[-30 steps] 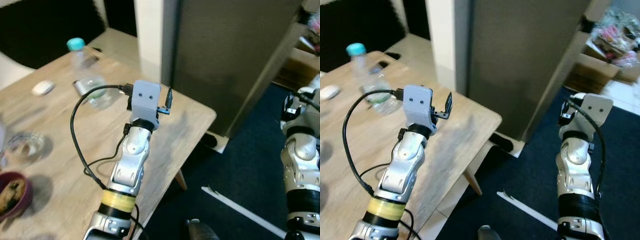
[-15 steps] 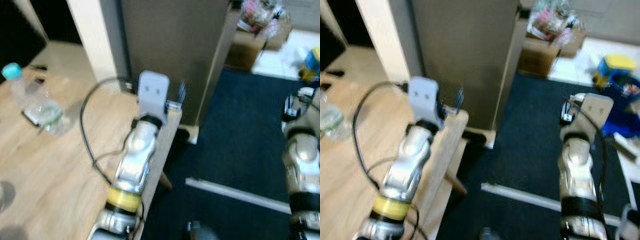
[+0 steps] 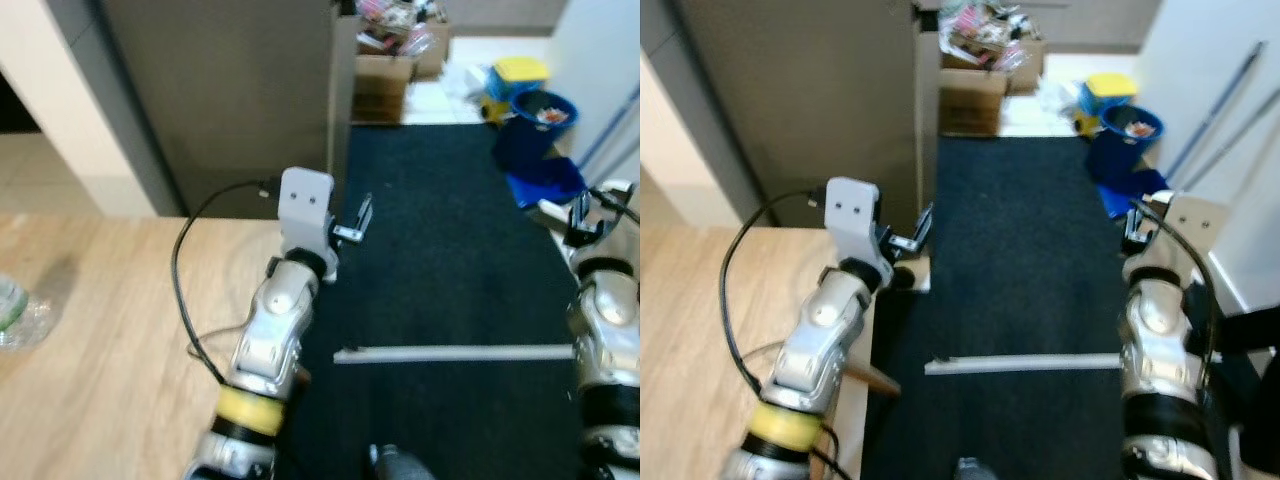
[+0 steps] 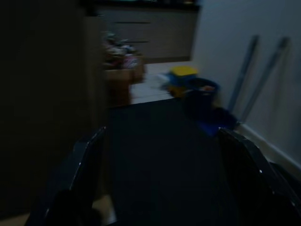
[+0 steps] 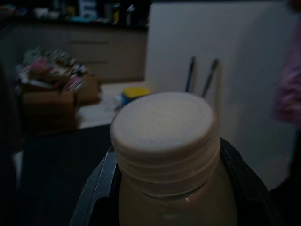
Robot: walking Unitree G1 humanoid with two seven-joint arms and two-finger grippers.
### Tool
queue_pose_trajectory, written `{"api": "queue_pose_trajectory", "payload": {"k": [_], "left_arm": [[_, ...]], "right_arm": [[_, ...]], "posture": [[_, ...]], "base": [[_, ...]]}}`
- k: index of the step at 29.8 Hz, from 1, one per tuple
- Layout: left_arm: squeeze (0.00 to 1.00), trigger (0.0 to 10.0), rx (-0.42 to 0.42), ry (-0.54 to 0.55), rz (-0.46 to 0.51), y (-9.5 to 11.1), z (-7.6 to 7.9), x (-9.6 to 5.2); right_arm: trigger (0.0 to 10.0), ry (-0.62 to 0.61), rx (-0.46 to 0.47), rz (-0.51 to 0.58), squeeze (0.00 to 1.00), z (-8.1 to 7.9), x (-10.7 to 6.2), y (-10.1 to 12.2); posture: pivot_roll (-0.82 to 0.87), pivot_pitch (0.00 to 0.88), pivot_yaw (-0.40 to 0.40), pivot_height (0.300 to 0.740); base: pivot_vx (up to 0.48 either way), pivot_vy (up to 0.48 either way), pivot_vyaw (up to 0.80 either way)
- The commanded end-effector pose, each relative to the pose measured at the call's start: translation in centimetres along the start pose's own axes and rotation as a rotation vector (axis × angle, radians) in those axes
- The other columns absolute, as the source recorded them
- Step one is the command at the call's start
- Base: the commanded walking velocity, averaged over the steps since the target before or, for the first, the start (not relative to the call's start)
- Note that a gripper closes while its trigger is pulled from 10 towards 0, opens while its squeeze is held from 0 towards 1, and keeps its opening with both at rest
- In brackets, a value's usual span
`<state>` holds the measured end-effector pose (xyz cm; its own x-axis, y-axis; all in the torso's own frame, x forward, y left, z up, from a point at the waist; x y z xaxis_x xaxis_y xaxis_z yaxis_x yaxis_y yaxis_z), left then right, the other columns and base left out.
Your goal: Restocking fridge
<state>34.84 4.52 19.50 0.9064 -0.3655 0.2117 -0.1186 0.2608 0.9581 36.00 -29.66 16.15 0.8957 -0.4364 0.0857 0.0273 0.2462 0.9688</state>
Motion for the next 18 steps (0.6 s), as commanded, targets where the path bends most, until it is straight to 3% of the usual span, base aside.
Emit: {"api": "queue_pose_trajectory", "payload": {"k": [1,18], "left_arm": [[0.0,10.0,-0.012,-0.004,-0.02,-0.51,0.21,-0.2],[0.0,10.0,-0.037,-0.035,-0.021,-0.79,0.65,-0.3]], "right_arm": [[10.0,-0.006,0.001,0.019,0.0,0.11,-0.13,0.2],[10.0,0.007,0.0,0.02,0.0,-0.33,-0.13,0.18]], "posture": [[-0.05,0.096,-0.04,0.74],[-0.05,0.082,-0.043,0.74]], "base": [[0.0,0.0,-0.76],[0.0,0.0,-0.76]]}}
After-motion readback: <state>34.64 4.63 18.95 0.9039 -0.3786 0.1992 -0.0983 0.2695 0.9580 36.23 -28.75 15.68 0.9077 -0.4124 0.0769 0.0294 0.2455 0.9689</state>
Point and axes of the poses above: a point about 5 cm out from each wrist's last joint towards the gripper, its own x axis pointing out of the wrist towards the gripper, its own y axis along the axis of the wrist's last joint, z = x × y, the point moved 4 cm from there along x, pointing out of the wrist towards the gripper, and after that the axes turned 12 degrees about -x, right-handed, at the moved point
